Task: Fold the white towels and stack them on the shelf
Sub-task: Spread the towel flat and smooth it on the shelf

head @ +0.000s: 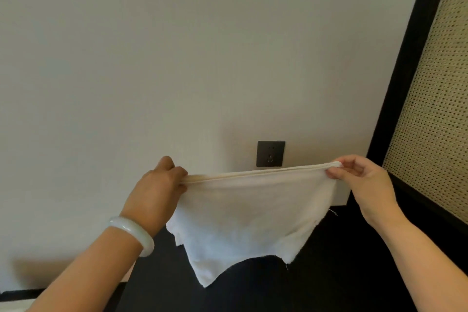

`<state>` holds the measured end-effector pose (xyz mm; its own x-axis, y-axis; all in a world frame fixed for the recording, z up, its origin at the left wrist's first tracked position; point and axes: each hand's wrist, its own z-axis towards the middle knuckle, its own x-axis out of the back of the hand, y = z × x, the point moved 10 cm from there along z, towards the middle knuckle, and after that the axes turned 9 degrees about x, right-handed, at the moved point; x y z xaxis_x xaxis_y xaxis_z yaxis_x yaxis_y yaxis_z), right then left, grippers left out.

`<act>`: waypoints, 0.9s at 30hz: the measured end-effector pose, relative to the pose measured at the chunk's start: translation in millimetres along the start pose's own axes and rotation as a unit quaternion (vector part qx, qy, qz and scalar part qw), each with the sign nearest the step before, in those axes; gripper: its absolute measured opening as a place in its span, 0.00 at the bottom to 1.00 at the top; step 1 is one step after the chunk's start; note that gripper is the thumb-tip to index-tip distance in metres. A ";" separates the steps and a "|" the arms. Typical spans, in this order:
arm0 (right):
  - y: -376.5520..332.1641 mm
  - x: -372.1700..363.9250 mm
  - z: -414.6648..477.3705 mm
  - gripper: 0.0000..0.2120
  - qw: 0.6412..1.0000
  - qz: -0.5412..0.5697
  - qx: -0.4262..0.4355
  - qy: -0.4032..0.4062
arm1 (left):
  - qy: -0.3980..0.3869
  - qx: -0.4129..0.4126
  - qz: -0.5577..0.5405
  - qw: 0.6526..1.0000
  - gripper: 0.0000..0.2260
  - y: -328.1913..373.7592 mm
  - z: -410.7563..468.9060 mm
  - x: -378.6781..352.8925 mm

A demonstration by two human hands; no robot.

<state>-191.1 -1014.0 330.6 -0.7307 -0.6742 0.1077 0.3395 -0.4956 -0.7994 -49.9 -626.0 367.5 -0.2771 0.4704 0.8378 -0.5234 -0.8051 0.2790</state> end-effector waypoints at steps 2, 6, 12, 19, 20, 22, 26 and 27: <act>-6.7 -2.1 3.0 0.10 1.000 0.022 0.005 0.003 | 0.040 0.000 0.019 0.999 0.05 5.0 4.2 20.2; -12.8 -8.6 4.3 0.07 0.998 0.065 -0.015 0.001 | 0.096 -0.021 0.011 0.995 0.03 13.7 9.5 52.1; -11.8 -13.9 -1.0 0.10 0.991 0.098 -0.092 -0.025 | 0.014 0.012 -0.078 0.997 0.05 5.0 19.3 62.8; -42.0 -7.9 -2.8 0.12 0.988 0.097 -0.092 -0.077 | -0.148 0.079 -0.102 0.981 0.07 -9.9 6.1 55.4; -47.5 -0.9 -1.3 0.11 0.989 0.098 -0.084 -0.076 | -0.160 0.076 -0.101 0.979 0.07 -8.8 4.7 53.6; -51.2 2.0 2.0 0.10 0.987 0.113 -0.081 -0.079 | -0.167 0.074 -0.094 0.979 0.08 -12.5 5.4 52.0; -21.7 -14.1 1.0 0.13 0.977 0.130 -0.143 -0.091 | -0.155 0.087 -0.067 0.982 0.08 -18.9 18.8 28.1; -9.6 -20.1 -1.3 0.14 0.974 0.124 -0.165 -0.090 | -0.155 0.090 -0.055 0.982 0.08 -19.0 22.4 19.0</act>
<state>-180.4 -995.0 335.4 -0.5248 -0.8505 -0.0349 0.2624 -0.1227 -0.9571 -27.2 -609.9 388.6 0.0467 0.4486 0.8925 -0.3786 -0.8189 0.4314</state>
